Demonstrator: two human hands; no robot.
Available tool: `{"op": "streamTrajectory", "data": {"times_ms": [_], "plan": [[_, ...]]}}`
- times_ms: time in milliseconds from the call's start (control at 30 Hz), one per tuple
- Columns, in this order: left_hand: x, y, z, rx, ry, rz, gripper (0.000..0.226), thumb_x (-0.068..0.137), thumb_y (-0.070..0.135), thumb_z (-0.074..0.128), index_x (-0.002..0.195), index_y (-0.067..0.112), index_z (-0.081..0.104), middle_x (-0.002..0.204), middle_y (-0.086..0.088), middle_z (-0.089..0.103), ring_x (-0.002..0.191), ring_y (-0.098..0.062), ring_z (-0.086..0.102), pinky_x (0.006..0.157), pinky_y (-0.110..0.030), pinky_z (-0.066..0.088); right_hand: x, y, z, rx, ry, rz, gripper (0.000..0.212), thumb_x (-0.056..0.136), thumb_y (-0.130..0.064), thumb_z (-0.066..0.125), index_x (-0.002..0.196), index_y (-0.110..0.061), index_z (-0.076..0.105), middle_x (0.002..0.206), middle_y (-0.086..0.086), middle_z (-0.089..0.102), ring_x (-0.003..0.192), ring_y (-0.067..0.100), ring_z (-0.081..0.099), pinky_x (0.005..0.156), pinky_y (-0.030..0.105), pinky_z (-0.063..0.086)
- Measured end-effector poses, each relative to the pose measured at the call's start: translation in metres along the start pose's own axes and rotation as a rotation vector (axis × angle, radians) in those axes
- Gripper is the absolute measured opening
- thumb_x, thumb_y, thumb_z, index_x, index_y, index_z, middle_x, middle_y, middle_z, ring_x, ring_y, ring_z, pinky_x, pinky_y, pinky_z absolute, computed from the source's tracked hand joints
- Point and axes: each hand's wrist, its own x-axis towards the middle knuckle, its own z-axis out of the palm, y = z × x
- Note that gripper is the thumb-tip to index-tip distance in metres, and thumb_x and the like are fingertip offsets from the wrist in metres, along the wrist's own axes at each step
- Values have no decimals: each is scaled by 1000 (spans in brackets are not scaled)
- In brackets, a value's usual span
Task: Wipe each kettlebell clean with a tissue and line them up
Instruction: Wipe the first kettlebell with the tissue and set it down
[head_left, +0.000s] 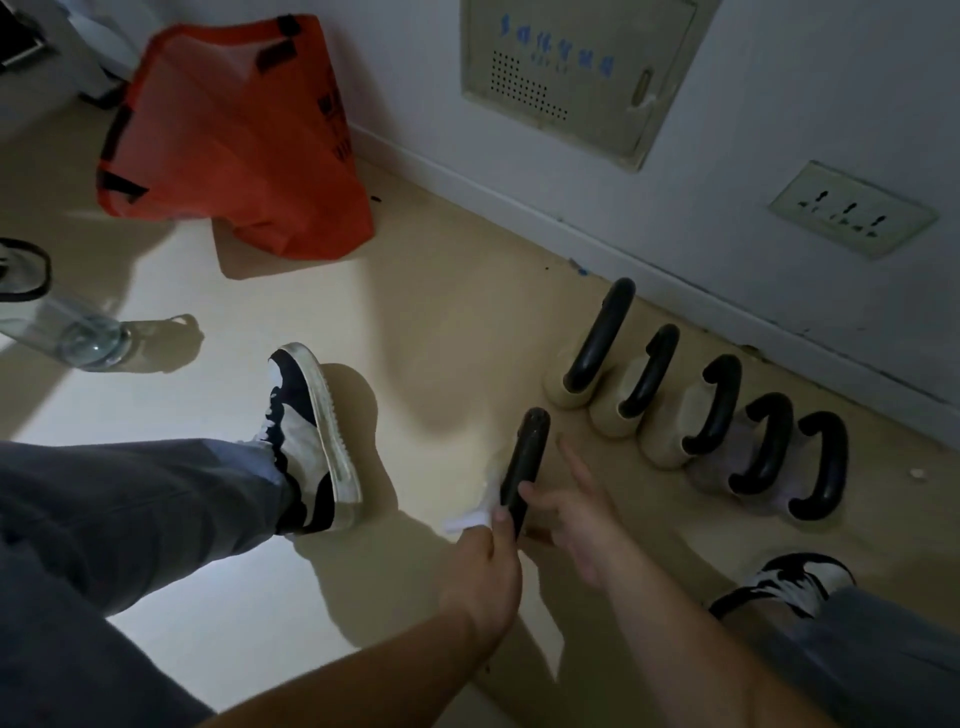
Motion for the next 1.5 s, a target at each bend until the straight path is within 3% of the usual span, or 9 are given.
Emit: {"op": "streamTrajectory", "data": {"times_ms": [133,300,467,633,767,900,1233,1400,1500], "plan": [[13,42,16,-237,8,-131,47,108,45,24,140,23,51,125,-10,64,114,-24,59,90,-28,39,-8,-4,6,-83,-56,19,69,101,-11,61,144,-61,43,138,-2,64,106,28,68,57,35,61],[93,103,24,-89,-47,-146,41,106,19,37,140,-3,42,137,-21,52,122,-35,52,104,-47,42,-4,-6,9,-213,66,0,74,97,-19,68,156,-46,32,170,-15,9,130,24,52,70,33,54],[61,61,13,-111,-191,8,54,101,53,37,132,9,43,128,-15,58,111,-31,62,86,-41,56,-4,-1,-2,-170,-13,46,27,105,-32,56,126,-44,67,113,3,75,92,21,71,59,30,58],[-7,-3,4,-87,-214,44,59,103,57,27,144,16,42,136,-4,54,126,-22,52,103,-31,43,-4,-5,-3,-279,-152,44,46,108,-38,51,134,-75,41,124,-10,73,112,20,70,66,41,63],[32,53,13,-238,-112,-29,41,108,35,30,135,8,45,123,-21,55,106,-26,57,83,-29,57,-7,-7,-2,-271,-104,32,37,107,-42,51,127,-72,51,118,-11,73,100,14,71,65,38,63],[74,86,10,-161,-160,-94,61,104,53,27,137,7,49,130,-18,58,113,-28,57,101,-35,45,-4,-2,3,-282,-74,15,40,105,-44,53,138,-67,47,127,-6,70,103,20,72,69,44,65],[31,53,13,-305,13,-172,60,100,63,29,126,20,60,107,-5,67,99,-22,64,89,-36,54,-1,-13,0,-410,-121,-78,44,107,-43,49,143,-66,41,139,-16,60,112,14,61,77,49,65],[57,69,13,-393,-5,-196,64,102,59,25,142,15,49,136,-11,59,122,-29,57,106,-42,44,-2,-15,3,-471,-92,-45,41,108,-47,45,141,-70,39,120,-19,65,101,14,63,70,43,65],[1,22,30,-197,79,-173,59,104,54,22,141,19,51,133,-10,61,120,-28,58,102,-38,45,-1,-12,3,-513,-117,-93,46,110,-43,38,150,-65,28,140,-16,57,116,16,60,65,31,54]]}}
